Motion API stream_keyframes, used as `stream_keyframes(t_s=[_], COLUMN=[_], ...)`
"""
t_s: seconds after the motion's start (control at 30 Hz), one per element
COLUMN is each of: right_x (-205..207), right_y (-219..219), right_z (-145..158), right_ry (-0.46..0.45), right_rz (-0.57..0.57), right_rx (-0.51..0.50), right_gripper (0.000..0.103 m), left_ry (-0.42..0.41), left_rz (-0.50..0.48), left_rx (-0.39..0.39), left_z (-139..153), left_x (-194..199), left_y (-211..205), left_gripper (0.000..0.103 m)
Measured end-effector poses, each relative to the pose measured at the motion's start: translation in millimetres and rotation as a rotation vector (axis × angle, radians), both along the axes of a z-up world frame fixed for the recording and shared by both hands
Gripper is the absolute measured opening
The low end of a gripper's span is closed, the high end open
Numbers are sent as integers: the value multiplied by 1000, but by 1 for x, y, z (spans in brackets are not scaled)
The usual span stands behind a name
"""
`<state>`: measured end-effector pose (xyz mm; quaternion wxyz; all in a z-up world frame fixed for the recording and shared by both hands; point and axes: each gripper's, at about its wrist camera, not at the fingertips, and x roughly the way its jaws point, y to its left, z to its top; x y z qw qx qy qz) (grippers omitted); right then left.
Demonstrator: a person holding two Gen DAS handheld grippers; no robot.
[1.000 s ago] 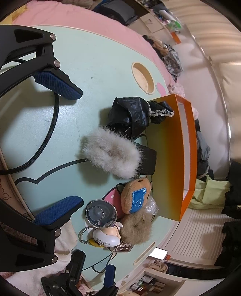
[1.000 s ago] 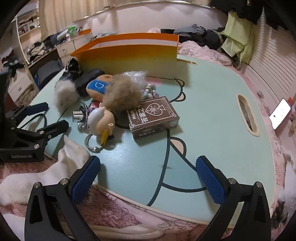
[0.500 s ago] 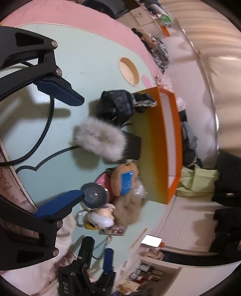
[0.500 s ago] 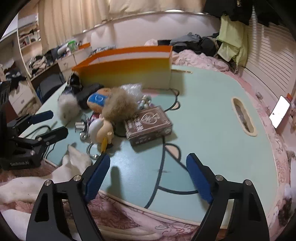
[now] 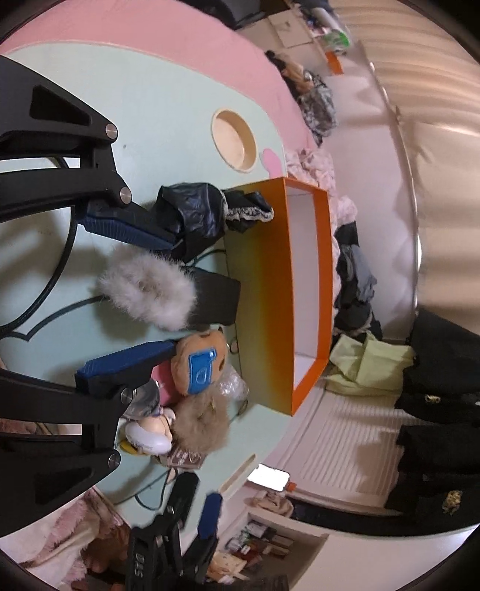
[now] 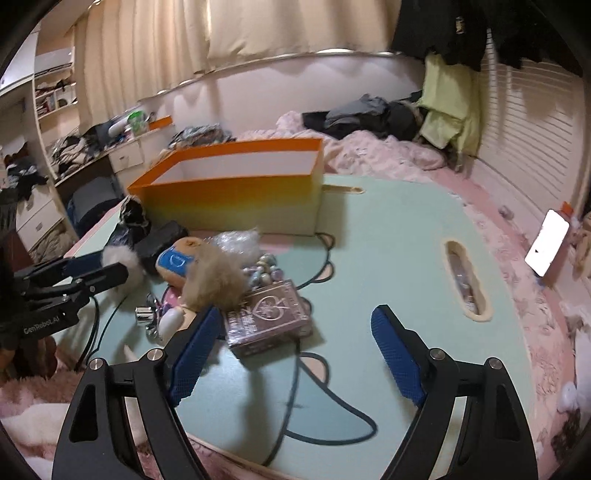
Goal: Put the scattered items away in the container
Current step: 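Lower left tool onto white fluffy pompom on table and grasp it, then grasp brown card box with right tool while left tool lifts white pompom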
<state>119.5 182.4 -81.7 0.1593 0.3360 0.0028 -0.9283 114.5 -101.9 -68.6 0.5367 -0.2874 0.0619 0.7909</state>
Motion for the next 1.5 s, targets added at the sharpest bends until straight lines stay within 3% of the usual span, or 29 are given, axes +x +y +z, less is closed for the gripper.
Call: stream_keyframes(t_s=[0.1, 0.27, 0.37, 0.4, 0.43, 0.5, 0.6, 0.63, 0.67, 0.73, 0.83, 1.0, 1.5], right_x=[-7, -10, -14, -15, -17, -18, -16, -15, -15, -14, -13, -6, 4], right_y=[-6, -12, -13, -13, -14, -14, -14, -14, -14, -13, -11, -8, -17], right_z=[-7, -11, -13, -14, -17, -20, -20, -20, -20, -20, -18, -11, 2], right_ry=[-41, -36, -41, -51, -64, -76, -75, -74, -73, -70, -61, -21, 53], right_rz=[30, 26, 24, 28, 34, 32, 34, 33, 33, 35, 32, 27, 36], right_rx=[10, 48, 53, 51, 49, 58, 56, 56, 55, 46, 30, 6, 39], right_gripper=[84, 84, 83, 78, 65, 62, 62, 62, 62, 61, 61, 61, 61], left_ry=[-15, -34, -29, -27, -28, -30, -21, -18, -12, -1, -21, -38, -23], left_rz=[-15, -27, -23, -21, -18, -1, 16, 16, 18, 6, 3, 2, 18], left_rx=[-2, -6, -14, -20, -27, -36, -51, -57, -60, -67, -92, -43, -27], left_z=[-3, -5, -7, -7, -8, -8, -9, -9, -8, -9, -13, -10, -1], left_x=[0, -1, 2, 2, 2, 1, 1, 2, 3, 6, 3, 0, -1], left_y=[2, 4, 6, 7, 8, 9, 8, 9, 10, 12, 15, 6, 1], left_gripper=[28, 18, 17, 17, 17, 18, 37, 49, 52, 52, 21, 21, 21])
